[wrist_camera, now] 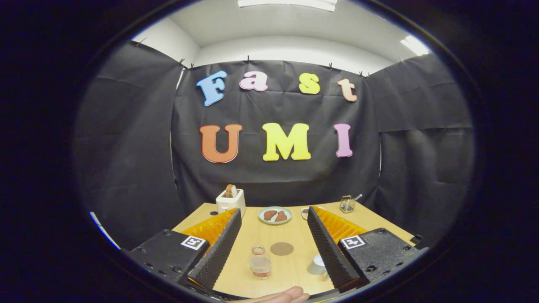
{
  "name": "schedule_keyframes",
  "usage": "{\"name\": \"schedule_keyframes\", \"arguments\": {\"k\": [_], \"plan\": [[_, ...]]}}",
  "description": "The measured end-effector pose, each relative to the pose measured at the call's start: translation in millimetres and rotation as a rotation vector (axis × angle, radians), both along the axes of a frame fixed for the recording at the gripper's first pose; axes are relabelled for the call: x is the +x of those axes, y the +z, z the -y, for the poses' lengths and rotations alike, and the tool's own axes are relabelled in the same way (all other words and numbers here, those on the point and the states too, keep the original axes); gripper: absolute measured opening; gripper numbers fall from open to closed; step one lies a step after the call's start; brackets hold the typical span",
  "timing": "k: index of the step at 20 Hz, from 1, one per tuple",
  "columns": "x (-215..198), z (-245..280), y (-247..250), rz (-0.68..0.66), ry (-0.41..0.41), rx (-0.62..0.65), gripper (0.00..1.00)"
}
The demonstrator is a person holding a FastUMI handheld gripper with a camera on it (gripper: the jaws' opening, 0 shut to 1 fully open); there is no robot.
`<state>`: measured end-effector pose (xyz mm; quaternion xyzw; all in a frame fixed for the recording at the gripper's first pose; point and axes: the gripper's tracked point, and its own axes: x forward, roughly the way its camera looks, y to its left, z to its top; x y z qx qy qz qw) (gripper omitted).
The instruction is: Take the bottle from table, then pour the juice into the cup, finally place the bottle on the coaster
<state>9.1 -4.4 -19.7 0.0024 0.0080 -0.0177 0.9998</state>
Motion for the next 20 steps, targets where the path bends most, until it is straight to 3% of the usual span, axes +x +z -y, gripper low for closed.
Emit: {"name": "schedule_keyframes", "arguments": {"k": [9,20], "plan": [[12,-3,-33,-0.035,-0.011,-0.053,1.00],[45,-17,-107,-0.111,-0.018,-0.075,1.00]]}}
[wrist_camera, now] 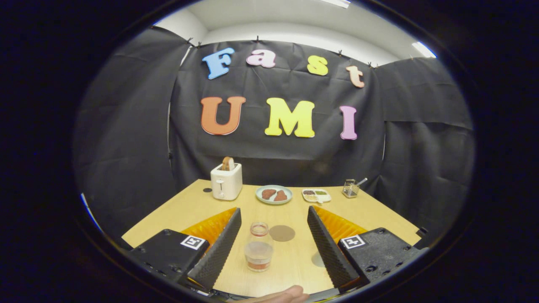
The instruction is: Take the bottle from table, then pour the juice into the cup, finally place the bottle on the coaster
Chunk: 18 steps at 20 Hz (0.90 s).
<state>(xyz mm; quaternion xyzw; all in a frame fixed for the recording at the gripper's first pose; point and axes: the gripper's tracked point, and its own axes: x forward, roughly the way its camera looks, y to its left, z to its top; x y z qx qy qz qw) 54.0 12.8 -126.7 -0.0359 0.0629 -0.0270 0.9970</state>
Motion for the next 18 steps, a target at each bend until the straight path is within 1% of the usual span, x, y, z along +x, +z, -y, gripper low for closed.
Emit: {"name": "schedule_keyframes", "arguments": {"k": [2,5,9,13,15,18], "plan": [[2,0,-3,0.025,-0.006,0.004,1.00],[5,5,-16,0.049,-0.038,0.026,1.00],[9,1,-31,0.083,-0.029,0.062,1.00],[18,1,-64,0.043,-0.036,0.062,1.00],[23,0,-75,0.045,-0.035,0.070,1.00],[32,-7,-97,0.035,-0.015,0.084,1.00]]}}
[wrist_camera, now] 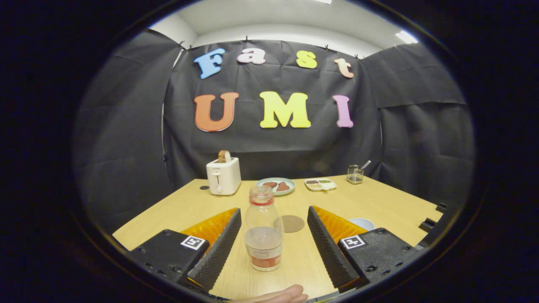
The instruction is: Take the bottle from table, then pour the juice into the cup, finally place the bottle on the coaster
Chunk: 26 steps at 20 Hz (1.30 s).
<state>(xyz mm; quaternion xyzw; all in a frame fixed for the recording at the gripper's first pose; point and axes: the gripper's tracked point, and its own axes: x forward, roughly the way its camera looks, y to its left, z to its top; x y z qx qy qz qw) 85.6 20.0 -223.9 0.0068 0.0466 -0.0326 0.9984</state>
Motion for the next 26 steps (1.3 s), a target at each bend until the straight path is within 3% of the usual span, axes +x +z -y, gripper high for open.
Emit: {"name": "schedule_keyframes", "arguments": {"k": [8,16,20,26], "plan": [[24,2,-50,-0.043,-0.042,-0.057,1.00],[43,-7,-71,-0.028,-0.016,-0.043,1.00],[43,0,-71,-0.010,-0.023,-0.024,0.79],[22,9,-52,0.009,0.000,0.115,0.79]]}}
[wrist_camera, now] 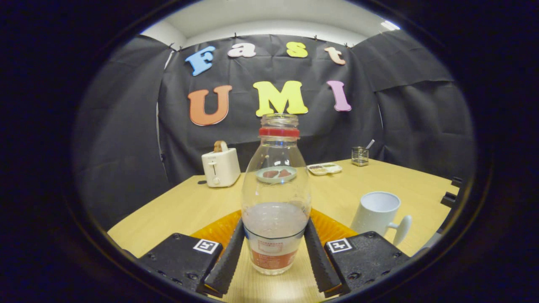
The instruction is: Take the bottle from table, then pour the juice into the cup, finally place the bottle on the coaster
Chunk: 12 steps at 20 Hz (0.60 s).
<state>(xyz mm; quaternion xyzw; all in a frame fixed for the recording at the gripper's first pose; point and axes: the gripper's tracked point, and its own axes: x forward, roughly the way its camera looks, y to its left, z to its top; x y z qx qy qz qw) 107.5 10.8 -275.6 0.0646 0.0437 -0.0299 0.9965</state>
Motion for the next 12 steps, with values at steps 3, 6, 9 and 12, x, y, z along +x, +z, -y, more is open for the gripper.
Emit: {"name": "schedule_keyframes", "arguments": {"k": [3,6,9,12], "plan": [[-4,4,9,0.001,0.002,0.044,0.78],[-4,-1,12,-0.018,0.026,0.094,0.78],[-5,-1,15,-0.031,0.042,0.171,0.78],[-7,0,16,-0.051,0.061,0.274,0.78]]}}
